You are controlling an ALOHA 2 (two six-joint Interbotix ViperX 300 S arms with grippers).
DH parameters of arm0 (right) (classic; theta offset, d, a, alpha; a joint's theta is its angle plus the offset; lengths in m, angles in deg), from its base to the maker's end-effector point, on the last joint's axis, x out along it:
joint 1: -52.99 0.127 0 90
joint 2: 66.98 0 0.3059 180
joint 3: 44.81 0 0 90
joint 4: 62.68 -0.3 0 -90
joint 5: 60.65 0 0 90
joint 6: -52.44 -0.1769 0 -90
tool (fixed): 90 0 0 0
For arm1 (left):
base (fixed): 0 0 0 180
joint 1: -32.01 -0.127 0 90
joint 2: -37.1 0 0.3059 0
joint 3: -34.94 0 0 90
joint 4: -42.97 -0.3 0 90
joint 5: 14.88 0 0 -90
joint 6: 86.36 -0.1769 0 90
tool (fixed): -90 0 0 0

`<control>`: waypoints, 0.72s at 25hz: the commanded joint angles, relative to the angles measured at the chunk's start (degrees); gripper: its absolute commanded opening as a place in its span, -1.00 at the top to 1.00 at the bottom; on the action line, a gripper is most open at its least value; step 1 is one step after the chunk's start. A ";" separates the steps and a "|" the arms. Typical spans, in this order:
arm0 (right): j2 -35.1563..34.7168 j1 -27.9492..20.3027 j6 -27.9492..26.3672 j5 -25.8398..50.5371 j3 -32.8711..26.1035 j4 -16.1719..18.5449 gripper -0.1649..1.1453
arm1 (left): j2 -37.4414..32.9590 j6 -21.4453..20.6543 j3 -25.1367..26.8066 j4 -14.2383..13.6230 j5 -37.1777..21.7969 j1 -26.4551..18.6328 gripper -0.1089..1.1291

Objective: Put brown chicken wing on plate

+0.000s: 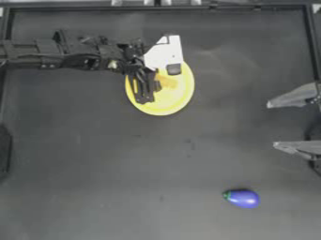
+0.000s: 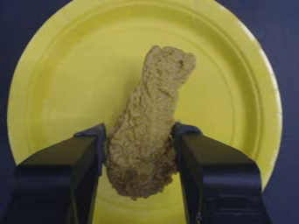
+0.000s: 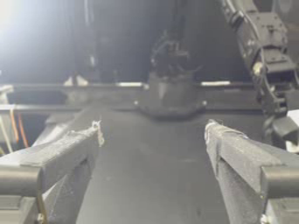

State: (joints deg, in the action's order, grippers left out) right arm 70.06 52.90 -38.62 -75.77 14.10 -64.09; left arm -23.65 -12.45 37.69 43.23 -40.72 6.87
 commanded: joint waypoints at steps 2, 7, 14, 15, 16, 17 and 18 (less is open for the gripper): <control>-0.53 0.00 0.09 -0.44 -0.53 -0.09 -0.77 | -0.79 -0.35 -1.49 -0.18 0.44 -0.44 0.35; -0.53 0.00 0.09 -0.44 -0.53 -0.09 -0.77 | -0.53 -0.70 -1.49 -0.09 0.53 -0.62 -0.30; -0.53 0.00 0.00 -0.44 -0.44 -0.09 -0.77 | -0.79 -0.53 -1.49 -0.09 2.64 -0.88 -0.82; -0.53 0.00 0.00 -0.44 -0.44 -0.09 -0.77 | -0.88 -0.62 -1.49 -0.18 2.72 -0.88 -0.80; -0.53 0.00 0.09 -0.44 -0.44 -0.09 -0.77 | -1.05 -0.70 -1.49 -0.18 2.72 -0.88 -0.78; -0.44 0.00 0.09 -0.44 -0.44 -0.09 -0.77 | -1.41 -0.79 -1.49 -0.26 2.72 -0.88 -0.78; -0.53 0.00 0.09 -0.44 -0.44 -0.09 -0.77 | -1.85 -0.70 -1.49 -0.35 2.72 -0.88 -0.78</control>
State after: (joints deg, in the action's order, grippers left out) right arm 70.06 52.90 -38.62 -75.77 14.19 -64.00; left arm -22.16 -13.06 37.69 43.14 -38.34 6.17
